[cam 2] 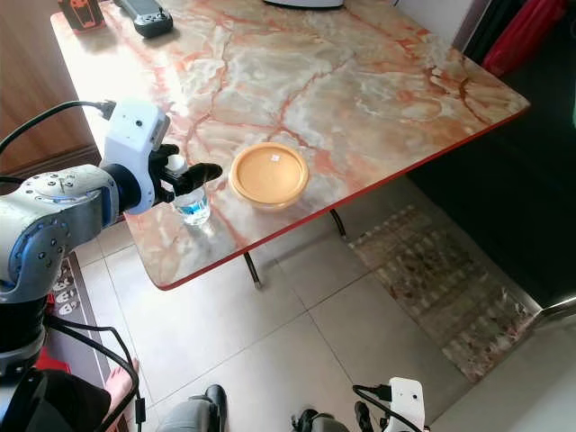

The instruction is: Restocking fridge

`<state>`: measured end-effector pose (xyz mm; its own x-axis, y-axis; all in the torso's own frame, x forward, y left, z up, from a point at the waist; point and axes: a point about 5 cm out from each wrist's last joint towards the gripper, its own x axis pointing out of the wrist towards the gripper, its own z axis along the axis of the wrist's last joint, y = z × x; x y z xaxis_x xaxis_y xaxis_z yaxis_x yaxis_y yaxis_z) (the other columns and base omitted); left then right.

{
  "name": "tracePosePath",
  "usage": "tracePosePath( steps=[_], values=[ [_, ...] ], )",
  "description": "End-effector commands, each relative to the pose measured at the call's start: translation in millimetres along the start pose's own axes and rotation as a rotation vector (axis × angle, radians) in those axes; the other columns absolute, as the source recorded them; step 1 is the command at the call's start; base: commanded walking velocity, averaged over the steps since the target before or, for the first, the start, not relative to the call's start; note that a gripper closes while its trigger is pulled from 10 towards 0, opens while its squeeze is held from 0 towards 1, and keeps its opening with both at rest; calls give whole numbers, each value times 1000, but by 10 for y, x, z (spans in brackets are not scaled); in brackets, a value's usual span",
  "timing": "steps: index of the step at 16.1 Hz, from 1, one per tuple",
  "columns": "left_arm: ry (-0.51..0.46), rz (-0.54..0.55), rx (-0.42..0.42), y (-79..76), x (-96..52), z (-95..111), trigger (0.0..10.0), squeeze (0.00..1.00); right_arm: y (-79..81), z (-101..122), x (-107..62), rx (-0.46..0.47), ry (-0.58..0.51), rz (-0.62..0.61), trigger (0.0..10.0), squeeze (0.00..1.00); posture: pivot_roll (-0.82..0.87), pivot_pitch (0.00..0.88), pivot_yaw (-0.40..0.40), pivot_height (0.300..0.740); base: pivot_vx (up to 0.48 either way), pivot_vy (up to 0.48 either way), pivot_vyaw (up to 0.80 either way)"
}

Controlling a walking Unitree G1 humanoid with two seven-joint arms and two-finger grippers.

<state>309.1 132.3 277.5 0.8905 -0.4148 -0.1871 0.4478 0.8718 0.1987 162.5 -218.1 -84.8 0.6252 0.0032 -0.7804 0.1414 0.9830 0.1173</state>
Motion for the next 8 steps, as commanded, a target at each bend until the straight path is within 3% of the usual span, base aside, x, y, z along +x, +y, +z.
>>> tracePosePath(
  steps=[1, 8],
  values=[
    [-8, -9, 18, -51, -39, 30, 0, 0, -61, -99, -41, 6, 24, -16, 10000, 0, 197, 221, -71, 740, 0, 0, 0],
    [9, 30, 6, -33, -64, 24, 0, 0, -63, -96, -39, 0, 34, -8, 10000, 0, 203, 228, -81, 740, 0, 0, 0]
  ],
)
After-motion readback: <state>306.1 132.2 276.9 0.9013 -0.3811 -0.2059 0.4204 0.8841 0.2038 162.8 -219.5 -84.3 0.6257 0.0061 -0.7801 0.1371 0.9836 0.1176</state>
